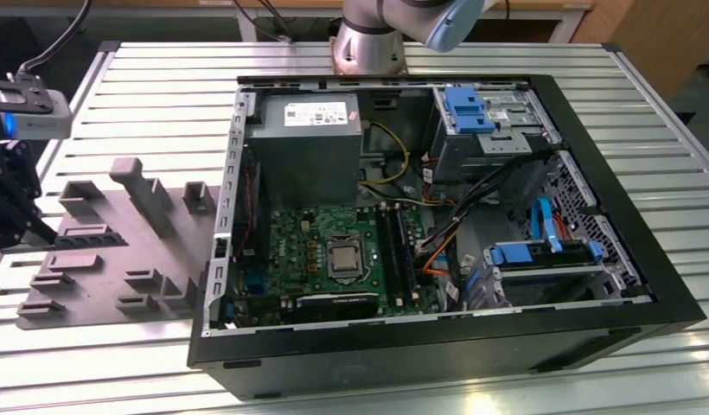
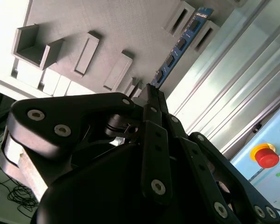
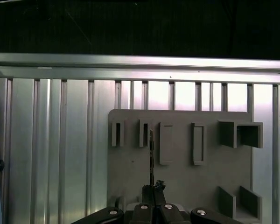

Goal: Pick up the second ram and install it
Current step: 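Pick up the second ram and move it above second insertion slot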

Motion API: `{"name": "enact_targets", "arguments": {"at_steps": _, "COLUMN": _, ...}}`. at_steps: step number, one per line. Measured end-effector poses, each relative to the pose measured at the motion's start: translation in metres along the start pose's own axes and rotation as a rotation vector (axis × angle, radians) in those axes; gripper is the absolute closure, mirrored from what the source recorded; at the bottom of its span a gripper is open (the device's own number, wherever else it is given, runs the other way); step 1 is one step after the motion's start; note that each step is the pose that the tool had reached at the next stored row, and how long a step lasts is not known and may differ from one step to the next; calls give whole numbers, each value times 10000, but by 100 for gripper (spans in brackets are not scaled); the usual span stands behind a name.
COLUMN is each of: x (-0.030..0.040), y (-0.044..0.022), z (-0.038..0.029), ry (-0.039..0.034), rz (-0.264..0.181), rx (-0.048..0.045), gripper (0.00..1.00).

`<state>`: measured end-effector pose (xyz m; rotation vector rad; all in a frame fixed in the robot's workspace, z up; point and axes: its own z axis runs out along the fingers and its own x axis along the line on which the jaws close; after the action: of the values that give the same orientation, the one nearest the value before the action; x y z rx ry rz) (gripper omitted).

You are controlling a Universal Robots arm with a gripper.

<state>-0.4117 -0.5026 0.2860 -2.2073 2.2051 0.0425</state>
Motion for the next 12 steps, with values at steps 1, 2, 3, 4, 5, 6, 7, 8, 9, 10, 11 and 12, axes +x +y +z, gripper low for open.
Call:
{"name": "enact_targets", "arguments": {"at_steps": 1, "x": 0, "y": 0, "z": -4, "ry": -1, "rz": 0, "rx": 1, "gripper": 89}}
{"name": "enact_targets", "arguments": {"at_steps": 2, "x": 0, "y": 0, "z": -8, "ry": -3, "rz": 0, "rx": 3, "gripper": 89}}
{"name": "enact_targets", "arguments": {"at_steps": 3, "x": -1, "y": 0, "z": -11, "ry": -4, "rz": 0, "rx": 5, "gripper": 89}}
{"name": "enact_targets", "arguments": {"at_steps": 4, "x": -1, "y": 0, "z": -14, "ry": -4, "rz": 0, "rx": 7, "gripper": 89}}
{"name": "enact_targets", "arguments": {"at_steps": 5, "x": -1, "y": 0, "z": -18, "ry": -4, "rz": 0, "rx": 9, "gripper": 89}}
{"name": "enact_targets", "arguments": {"at_steps": 6, "x": -1, "y": 0, "z": -22, "ry": -3, "rz": 0, "rx": 10, "gripper": 89}}
{"name": "enact_targets", "arguments": {"at_steps": 7, "x": -1, "y": 0, "z": -25, "ry": -4, "rz": -1, "rx": 12, "gripper": 89}}
{"name": "enact_targets", "arguments": {"at_steps": 8, "x": -1, "y": 0, "z": -28, "ry": -4, "rz": 0, "rx": 14, "gripper": 89}}
{"name": "enact_targets", "arguments": {"at_steps": 9, "x": -1, "y": 0, "z": -32, "ry": -4, "rz": 0, "rx": 16, "gripper": 89}}
{"name": "enact_targets", "arguments": {"at_steps": 10, "x": -1, "y": 0, "z": -35, "ry": -4, "rz": 0, "rx": 18, "gripper": 89}}
{"name": "enact_targets", "arguments": {"at_steps": 11, "x": -1, "y": 0, "z": -39, "ry": -4, "rz": -1, "rx": 21, "gripper": 89}}
{"name": "enact_targets", "arguments": {"at_steps": 12, "x": -2, "y": 0, "z": -43, "ry": -4, "rz": -1, "rx": 24, "gripper": 89}}
